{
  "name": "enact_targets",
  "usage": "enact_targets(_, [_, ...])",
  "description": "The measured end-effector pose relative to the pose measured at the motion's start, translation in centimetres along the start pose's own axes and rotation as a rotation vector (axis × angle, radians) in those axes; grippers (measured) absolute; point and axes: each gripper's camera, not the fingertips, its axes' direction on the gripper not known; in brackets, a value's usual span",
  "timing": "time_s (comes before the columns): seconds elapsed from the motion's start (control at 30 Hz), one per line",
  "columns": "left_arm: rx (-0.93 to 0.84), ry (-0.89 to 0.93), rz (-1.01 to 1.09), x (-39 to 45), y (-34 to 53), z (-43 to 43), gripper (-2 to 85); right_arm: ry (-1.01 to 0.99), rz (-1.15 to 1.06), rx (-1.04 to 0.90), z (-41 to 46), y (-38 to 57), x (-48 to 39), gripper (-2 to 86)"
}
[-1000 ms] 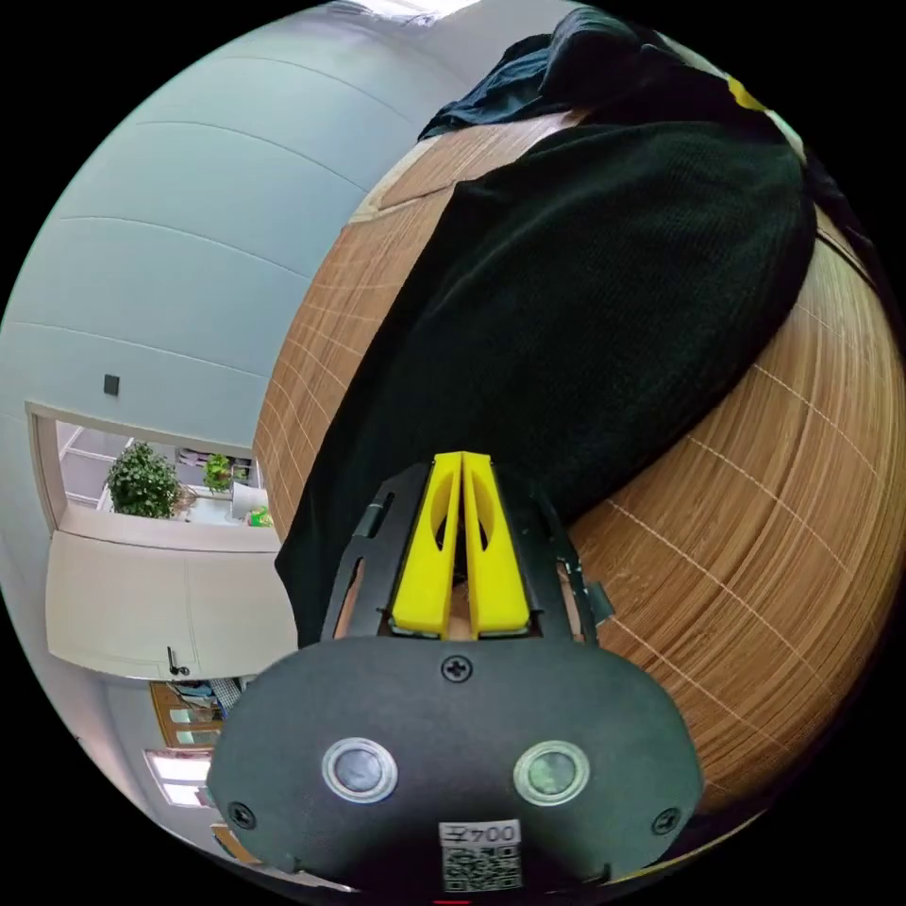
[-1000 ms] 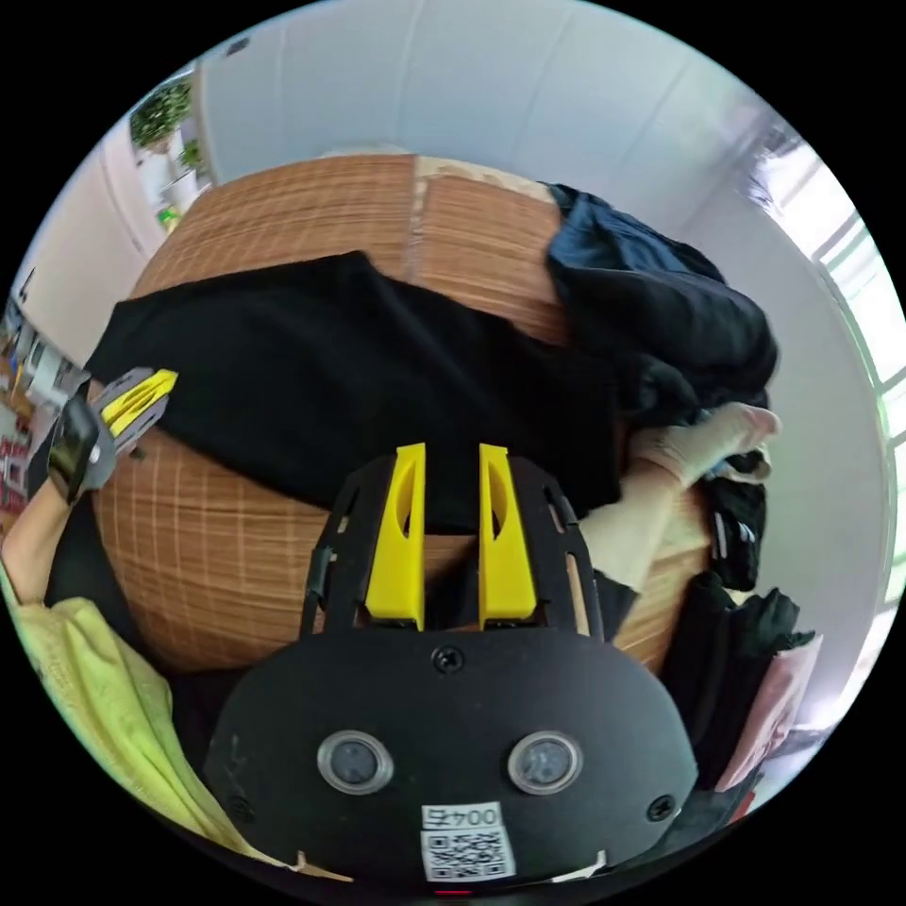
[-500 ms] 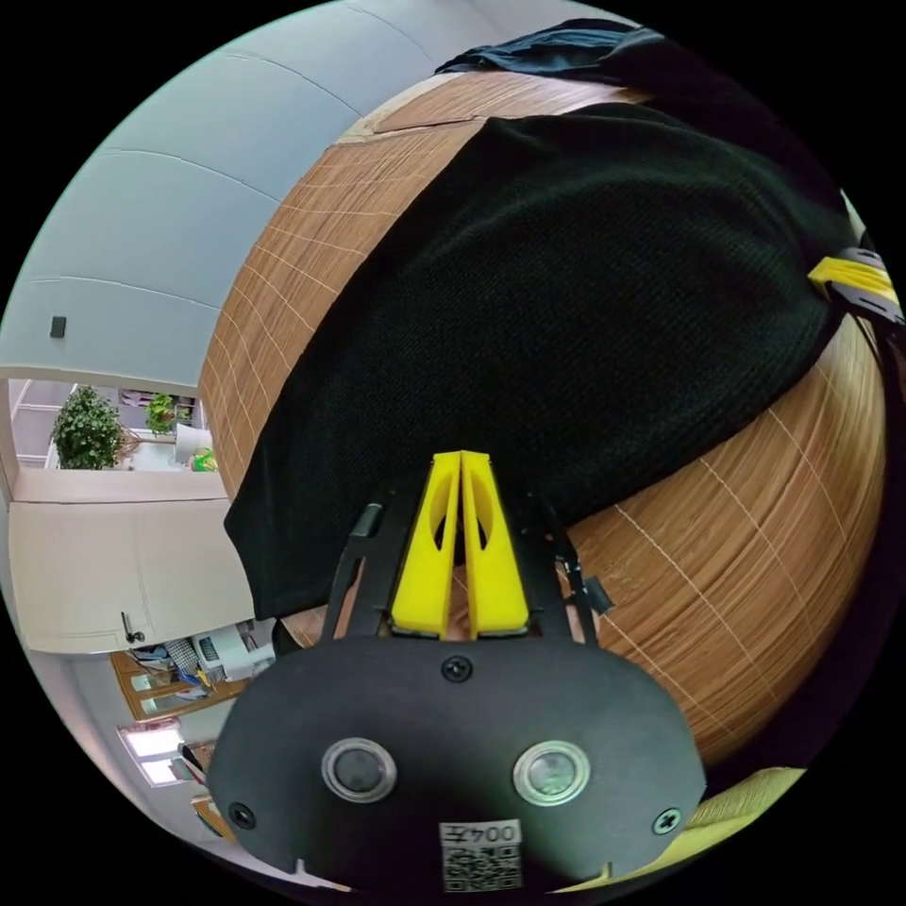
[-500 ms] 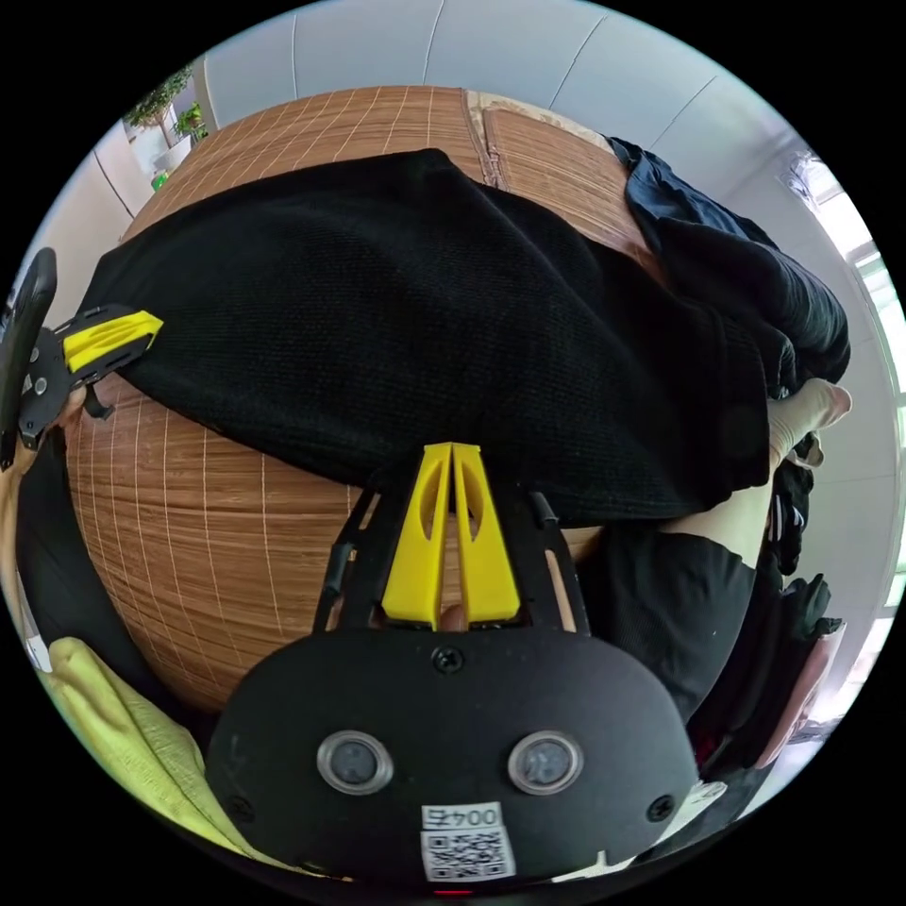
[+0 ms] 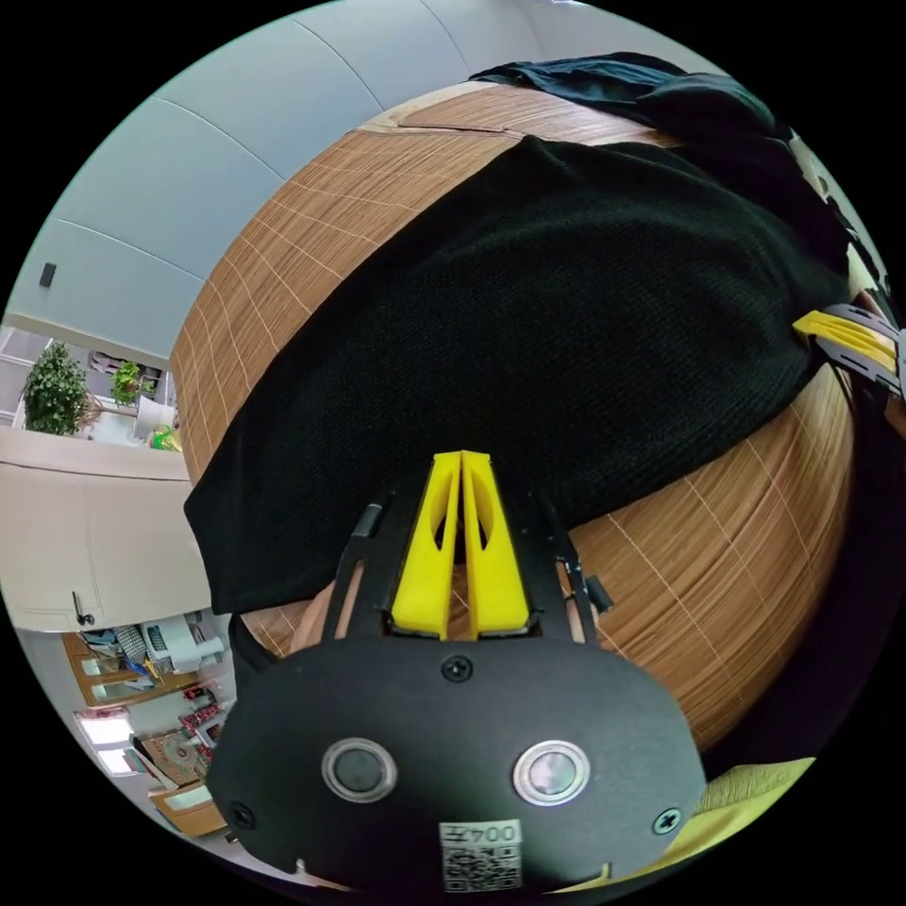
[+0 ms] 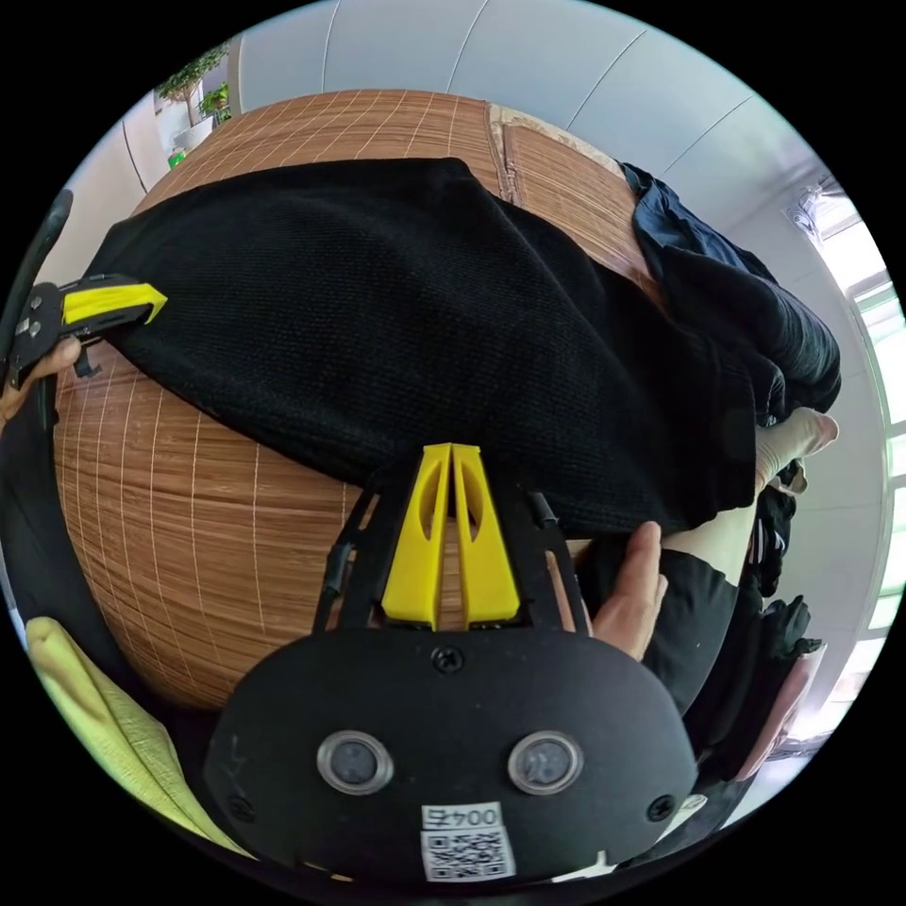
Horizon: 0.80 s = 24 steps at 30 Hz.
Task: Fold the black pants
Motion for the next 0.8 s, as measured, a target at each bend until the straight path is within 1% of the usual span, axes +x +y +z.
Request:
enact_targets(0.33, [0.000, 0.099, -0.054, -2.6, 0.1, -1.5, 0.3, -0.038, 0.034, 0.044, -5.1, -1.0, 0.2, -0.6])
enact_targets(0.57, [0.086, 0.051, 0.062, -2.0, 1.6, -2.9, 1.2, -0.035, 0.053, 0.046, -8.4, -2.3, 0.4, -0.3])
enact_targets(0.7, [0.086, 0.091, 0.081, -3.0, 2.5, -4.1, 3.9, -0.011, 0.042, 0.048, -10.6, -3.4, 0.2, 1.9])
enact_targets(0.8, [0.105, 0.077, 0.090, -4.3, 4.5, -5.9, 9.5, 0.080, 0.039, 0.045, -12.6, -4.3, -0.3, 5.0])
